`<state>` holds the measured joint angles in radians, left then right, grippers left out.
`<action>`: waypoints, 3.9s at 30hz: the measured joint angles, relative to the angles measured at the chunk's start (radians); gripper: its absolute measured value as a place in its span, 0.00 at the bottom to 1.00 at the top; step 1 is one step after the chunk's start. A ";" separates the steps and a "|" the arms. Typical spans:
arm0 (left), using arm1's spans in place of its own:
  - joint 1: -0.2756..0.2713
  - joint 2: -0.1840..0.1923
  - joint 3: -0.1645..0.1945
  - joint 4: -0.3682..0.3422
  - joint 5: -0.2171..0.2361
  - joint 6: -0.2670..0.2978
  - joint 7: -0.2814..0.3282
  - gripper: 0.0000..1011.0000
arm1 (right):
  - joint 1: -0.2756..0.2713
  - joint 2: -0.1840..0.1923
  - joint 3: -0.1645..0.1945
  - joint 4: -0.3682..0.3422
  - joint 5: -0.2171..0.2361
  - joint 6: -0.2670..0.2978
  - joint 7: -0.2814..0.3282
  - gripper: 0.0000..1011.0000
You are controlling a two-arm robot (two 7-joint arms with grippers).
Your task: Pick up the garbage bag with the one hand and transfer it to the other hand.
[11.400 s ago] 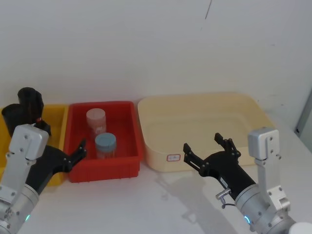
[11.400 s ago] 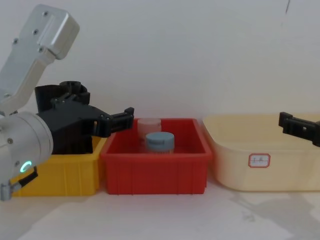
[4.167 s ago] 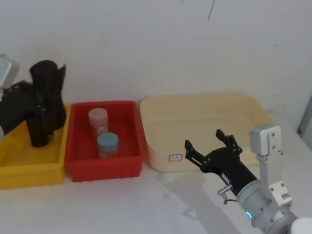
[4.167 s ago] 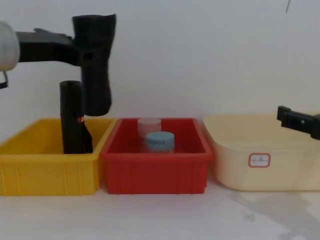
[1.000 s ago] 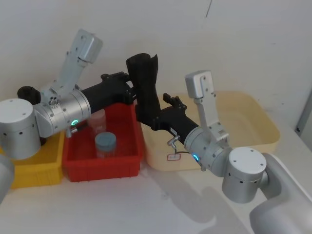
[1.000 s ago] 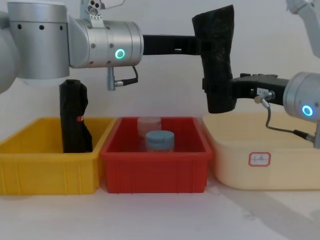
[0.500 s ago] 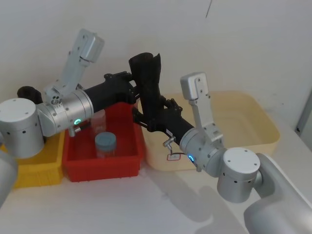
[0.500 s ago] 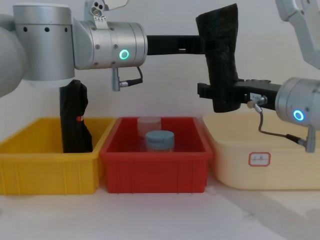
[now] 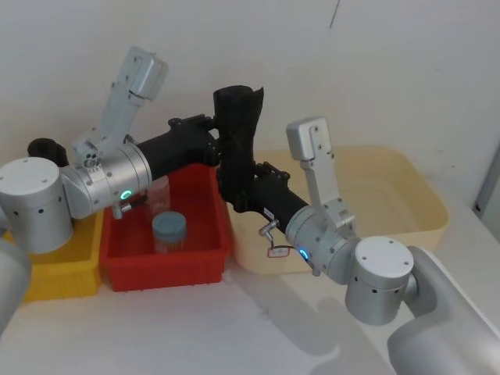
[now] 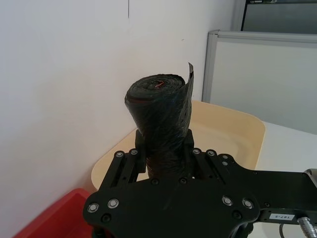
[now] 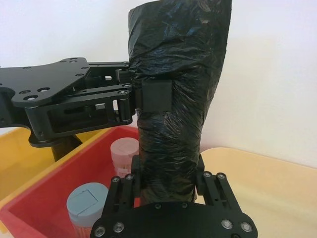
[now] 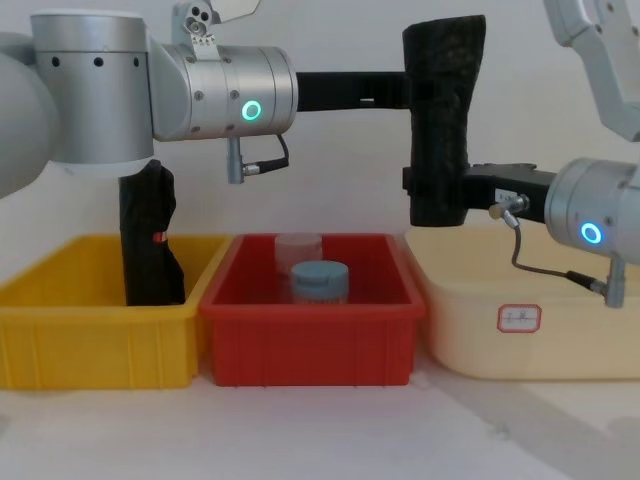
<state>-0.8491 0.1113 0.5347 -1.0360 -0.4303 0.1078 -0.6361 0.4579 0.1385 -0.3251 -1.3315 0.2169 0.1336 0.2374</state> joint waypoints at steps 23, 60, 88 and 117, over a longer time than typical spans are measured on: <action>0.002 0.002 0.002 -0.003 -0.004 -0.002 0.002 0.87 | -0.001 -0.011 0.029 -0.002 -0.005 0.006 -0.025 0.56; 0.220 0.139 -0.129 -0.324 0.043 0.035 0.330 0.99 | -0.050 0.040 0.122 -0.020 -0.004 0.152 -0.052 0.81; 0.255 0.147 -0.153 -0.343 0.046 0.076 0.365 0.99 | -0.069 0.057 0.113 -0.063 -0.001 0.165 -0.015 0.99; 0.211 0.123 -0.124 -0.207 0.039 0.159 0.305 0.99 | -0.021 0.050 0.011 -0.091 0.029 0.288 0.069 0.99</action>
<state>-0.6381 0.2347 0.4110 -1.2427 -0.3911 0.2665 -0.3307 0.4372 0.1885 -0.3141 -1.4229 0.2456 0.4216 0.3065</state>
